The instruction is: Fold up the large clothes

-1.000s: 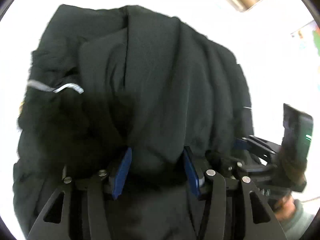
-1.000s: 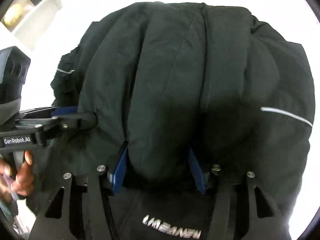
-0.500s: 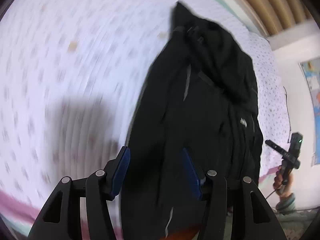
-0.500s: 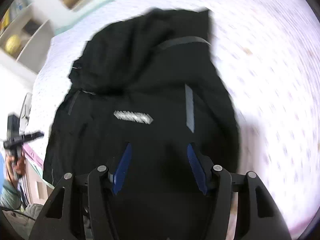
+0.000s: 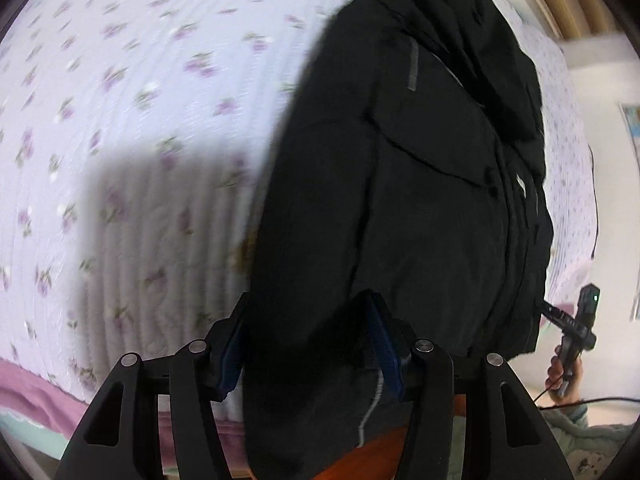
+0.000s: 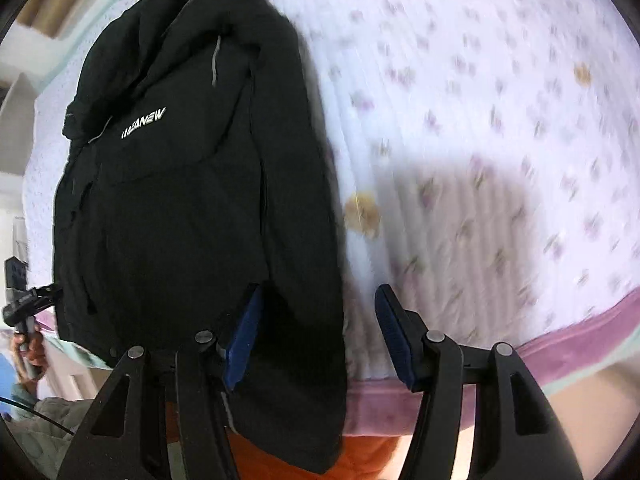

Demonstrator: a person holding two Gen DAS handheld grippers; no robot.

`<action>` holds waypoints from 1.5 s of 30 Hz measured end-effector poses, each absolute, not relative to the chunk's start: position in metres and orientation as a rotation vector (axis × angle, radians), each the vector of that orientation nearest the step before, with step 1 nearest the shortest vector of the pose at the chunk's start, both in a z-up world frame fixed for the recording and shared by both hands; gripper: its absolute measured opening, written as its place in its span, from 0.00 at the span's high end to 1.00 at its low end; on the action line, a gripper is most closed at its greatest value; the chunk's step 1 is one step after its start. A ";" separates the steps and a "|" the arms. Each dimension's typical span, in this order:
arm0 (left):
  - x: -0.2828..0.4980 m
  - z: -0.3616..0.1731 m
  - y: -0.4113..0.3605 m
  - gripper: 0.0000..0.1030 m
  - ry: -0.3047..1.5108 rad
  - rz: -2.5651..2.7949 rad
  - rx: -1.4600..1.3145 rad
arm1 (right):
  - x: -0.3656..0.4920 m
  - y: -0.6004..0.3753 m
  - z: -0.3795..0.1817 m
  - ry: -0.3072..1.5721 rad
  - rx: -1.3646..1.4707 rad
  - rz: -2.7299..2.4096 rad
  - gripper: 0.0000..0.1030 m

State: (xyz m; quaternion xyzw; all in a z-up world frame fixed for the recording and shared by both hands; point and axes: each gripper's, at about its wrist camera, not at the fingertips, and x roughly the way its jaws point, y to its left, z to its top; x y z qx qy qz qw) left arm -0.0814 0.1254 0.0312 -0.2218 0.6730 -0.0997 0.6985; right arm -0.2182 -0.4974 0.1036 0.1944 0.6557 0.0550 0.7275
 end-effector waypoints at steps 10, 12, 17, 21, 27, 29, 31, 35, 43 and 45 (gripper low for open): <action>-0.062 0.055 0.093 0.44 1.320 -0.544 -0.893 | -0.209 -0.469 0.142 1.305 0.612 0.393 0.58; -0.065 0.045 0.082 0.44 1.405 -0.484 -0.794 | -0.213 -0.469 0.127 1.375 0.563 0.335 0.58; -0.089 0.035 0.077 0.44 1.530 -0.426 -0.653 | -0.241 -0.472 0.097 1.536 0.535 0.271 0.55; -0.104 0.035 0.079 0.52 1.556 -0.355 -0.635 | -0.256 -0.471 0.099 1.527 0.550 0.288 0.59; -0.085 0.064 0.093 0.93 1.432 -0.353 -0.720 | -0.220 -0.471 0.165 1.315 0.585 0.363 0.87; -0.073 0.081 0.101 0.93 1.356 -0.404 -0.807 | -0.202 -0.465 0.183 1.270 0.570 0.373 0.87; -0.057 0.103 0.112 0.93 1.253 -0.455 -0.891 | -0.186 -0.470 0.195 1.230 0.588 0.372 0.87; -0.023 0.142 0.124 0.92 1.116 -0.465 -0.907 | -0.161 -0.486 0.215 1.121 0.666 0.345 0.87; 0.085 0.197 0.127 0.91 0.967 -0.489 -0.843 | -0.072 -0.499 0.266 0.919 0.694 0.321 0.87; 0.113 0.204 0.132 0.91 0.950 -0.488 -0.841 | -0.043 -0.497 0.277 0.893 0.678 0.309 0.87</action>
